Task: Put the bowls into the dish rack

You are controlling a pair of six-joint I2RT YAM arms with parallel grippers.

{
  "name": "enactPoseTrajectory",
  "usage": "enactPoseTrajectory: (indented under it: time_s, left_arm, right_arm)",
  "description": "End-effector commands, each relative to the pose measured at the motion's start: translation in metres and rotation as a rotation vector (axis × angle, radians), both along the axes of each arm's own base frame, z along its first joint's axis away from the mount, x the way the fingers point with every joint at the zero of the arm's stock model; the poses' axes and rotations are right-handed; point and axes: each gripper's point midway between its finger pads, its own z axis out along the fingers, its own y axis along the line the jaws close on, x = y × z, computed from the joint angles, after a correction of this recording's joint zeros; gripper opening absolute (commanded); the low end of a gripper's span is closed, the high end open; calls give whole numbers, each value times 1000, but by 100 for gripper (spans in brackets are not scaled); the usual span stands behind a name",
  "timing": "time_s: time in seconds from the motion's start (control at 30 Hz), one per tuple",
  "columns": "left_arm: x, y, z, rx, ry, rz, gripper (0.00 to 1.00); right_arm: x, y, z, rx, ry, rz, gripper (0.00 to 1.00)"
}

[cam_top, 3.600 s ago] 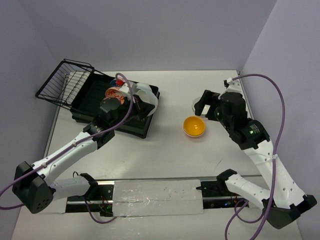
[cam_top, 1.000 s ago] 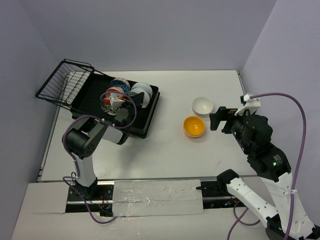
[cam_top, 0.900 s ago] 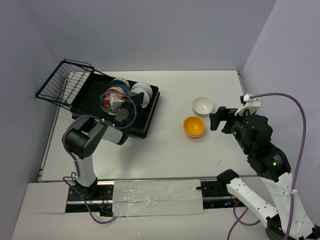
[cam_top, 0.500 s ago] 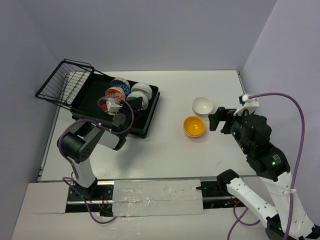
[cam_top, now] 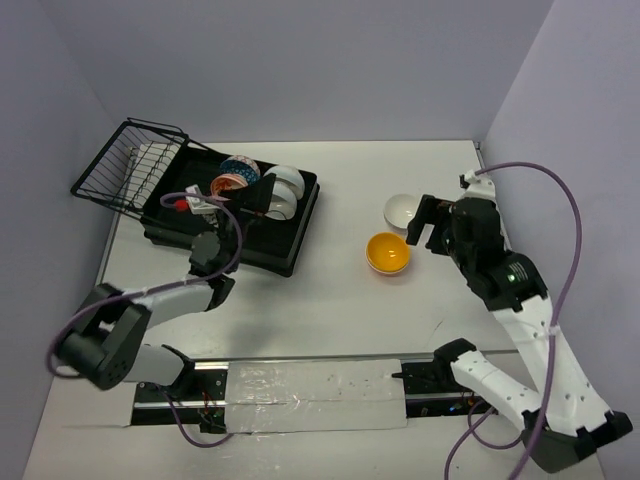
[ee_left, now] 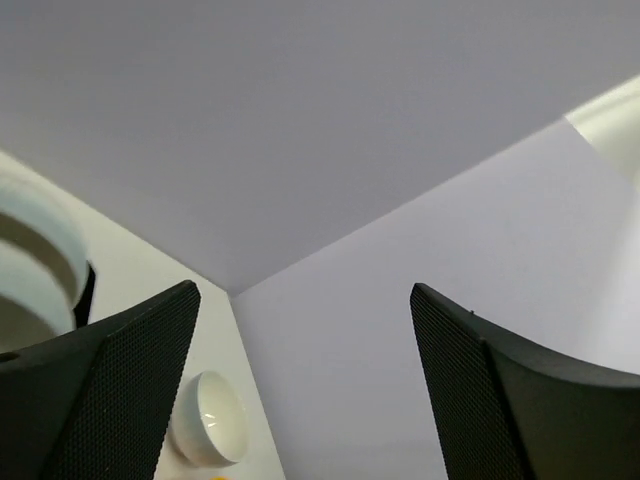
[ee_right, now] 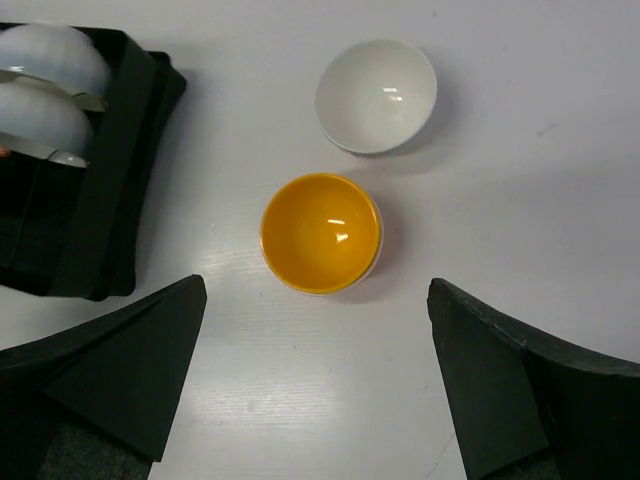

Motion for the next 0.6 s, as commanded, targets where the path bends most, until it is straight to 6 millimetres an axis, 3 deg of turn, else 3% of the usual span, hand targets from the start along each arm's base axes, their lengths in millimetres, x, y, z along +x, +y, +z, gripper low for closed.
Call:
enactPoseTrajectory:
  time_s: [0.0, 0.07, 0.1, 0.17, 0.2, 0.27, 0.33, 0.37, 0.57]
  left_arm:
    - [-20, -7, 35, 109, -68, -57, 93]
    - [-27, -7, 44, 207, -59, -63, 96]
    - [-25, -9, 35, 284, -3, -69, 99]
    - [-30, -5, 55, 387, -36, -52, 99]
    - [-30, -4, 37, 470, 38, -58, 99]
    - [-32, 5, 54, 570, 24, -19, 99]
    - [-36, 13, 45, 680, 77, -17, 99]
    - [-36, 17, 56, 742, 50, 2, 99]
    - [-49, 40, 52, 1063, 62, 16, 99]
  right_arm:
    - [14, -11, -8, 62, 72, -124, 99]
    - [27, -9, -21, 87, 133, -140, 98]
    - [33, -13, -25, 114, 150, -178, 96]
    - [48, -10, -39, 153, 198, -189, 95]
    - [54, -14, -42, 187, 205, -226, 92]
    - [70, -12, -57, 246, 241, -257, 90]
    - [80, -15, -73, 294, 273, -292, 86]
    - [90, -14, -82, 327, 288, -313, 86]
    - [122, -19, -119, 367, 351, -411, 79]
